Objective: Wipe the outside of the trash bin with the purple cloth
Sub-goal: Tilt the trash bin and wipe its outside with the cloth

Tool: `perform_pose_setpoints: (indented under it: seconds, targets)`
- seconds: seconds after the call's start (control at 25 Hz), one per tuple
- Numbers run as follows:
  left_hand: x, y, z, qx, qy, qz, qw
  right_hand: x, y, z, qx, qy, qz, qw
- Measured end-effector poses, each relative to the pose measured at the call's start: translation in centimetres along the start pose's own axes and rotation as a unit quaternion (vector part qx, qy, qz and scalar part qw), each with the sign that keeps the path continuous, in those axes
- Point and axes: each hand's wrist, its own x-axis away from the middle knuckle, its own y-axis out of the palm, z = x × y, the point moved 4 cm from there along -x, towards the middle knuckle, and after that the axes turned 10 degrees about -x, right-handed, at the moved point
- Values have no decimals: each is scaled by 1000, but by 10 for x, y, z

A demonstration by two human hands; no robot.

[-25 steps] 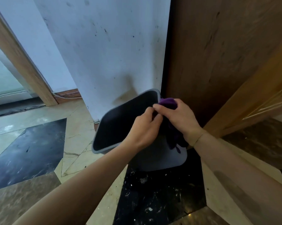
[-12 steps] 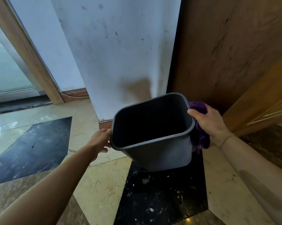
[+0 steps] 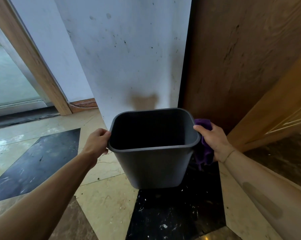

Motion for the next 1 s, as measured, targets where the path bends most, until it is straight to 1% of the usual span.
perform_pose_setpoints:
  seconds: [0.16, 0.44, 0.72, 0.8, 0.84, 0.88, 0.92, 0.96, 1.0]
  targets:
    - [0, -5, 1, -25, 4, 32, 999, -14, 14, 5, 26, -11, -15, 999]
    - [2, 11, 0, -31, 0, 30, 999, -37, 15, 20, 62, -24, -9, 998]
    - [-3, 14, -21, -21, -8, 49, 999, -34, 11, 32, 89, -23, 4, 996]
    - [-1, 10, -18, -53, -31, 53, 997, -21, 4, 17, 108, -20, 47, 993]
    - [5, 4, -10, -87, -51, 65, 993, -12, 1, 0, 101, -18, 63, 993]
    - [14, 0, 2, -134, -52, 83, 986, 2, 1, -19, 81, -7, 80, 993]
    - [29, -4, 26, -175, -32, 100, 979, 17, 2, -44, 44, 5, 94, 995]
    - [46, -6, 57, -190, 18, 113, 975, 33, 7, -67, 2, 25, 97, 995]
    - [61, -11, 96, -172, 65, 105, 977, 47, 12, -95, -46, 48, 95, 993]
